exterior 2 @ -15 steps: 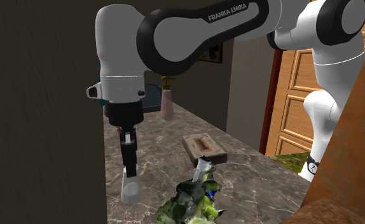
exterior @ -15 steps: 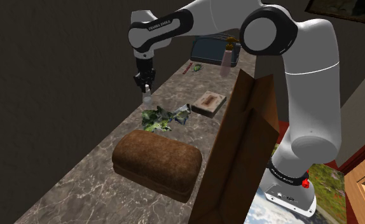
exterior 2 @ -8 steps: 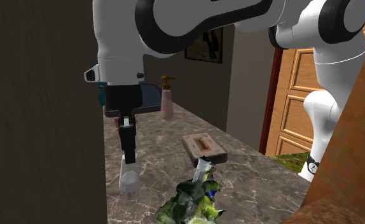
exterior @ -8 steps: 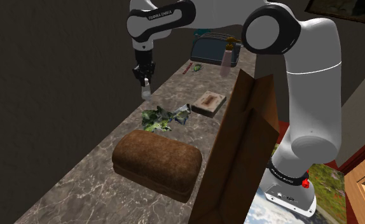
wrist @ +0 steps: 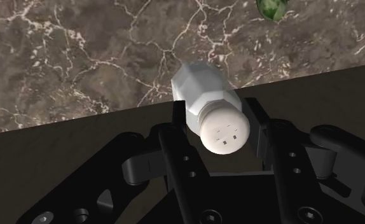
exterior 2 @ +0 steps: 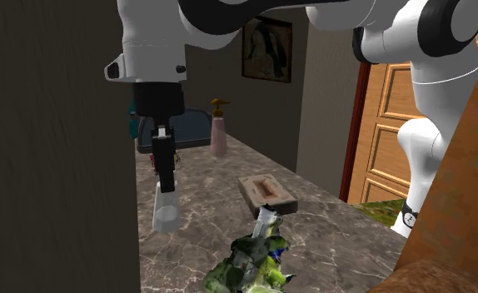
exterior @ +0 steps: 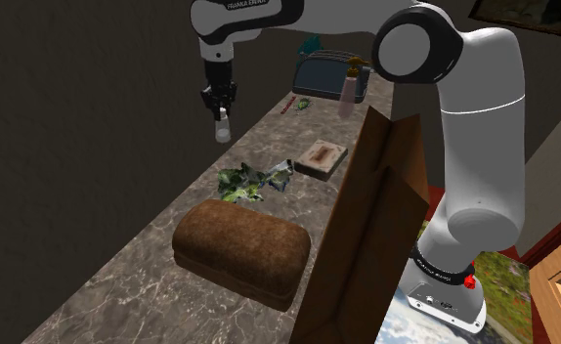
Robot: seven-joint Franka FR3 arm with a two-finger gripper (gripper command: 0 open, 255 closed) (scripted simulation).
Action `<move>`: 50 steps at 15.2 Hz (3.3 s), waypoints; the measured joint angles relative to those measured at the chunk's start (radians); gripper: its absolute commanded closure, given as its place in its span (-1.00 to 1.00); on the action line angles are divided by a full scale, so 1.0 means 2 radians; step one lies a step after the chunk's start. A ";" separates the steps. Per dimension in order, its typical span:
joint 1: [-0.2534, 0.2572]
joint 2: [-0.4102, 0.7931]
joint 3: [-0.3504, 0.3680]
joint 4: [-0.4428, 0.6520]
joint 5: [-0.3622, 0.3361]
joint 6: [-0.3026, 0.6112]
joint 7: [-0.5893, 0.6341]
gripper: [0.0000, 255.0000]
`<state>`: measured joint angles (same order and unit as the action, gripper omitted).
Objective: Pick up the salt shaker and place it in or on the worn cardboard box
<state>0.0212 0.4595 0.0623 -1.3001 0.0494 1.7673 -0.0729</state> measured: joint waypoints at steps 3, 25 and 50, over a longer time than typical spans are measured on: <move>0.000 0.002 0.000 0.024 0.000 -0.022 0.001 1.00; -0.072 -0.254 -0.044 -0.254 0.013 -0.008 -0.115 1.00; -0.128 -0.399 -0.117 -0.458 -0.017 0.044 -0.234 1.00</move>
<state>-0.2344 -0.3376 -0.1712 -2.2167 0.0157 1.8559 -0.5403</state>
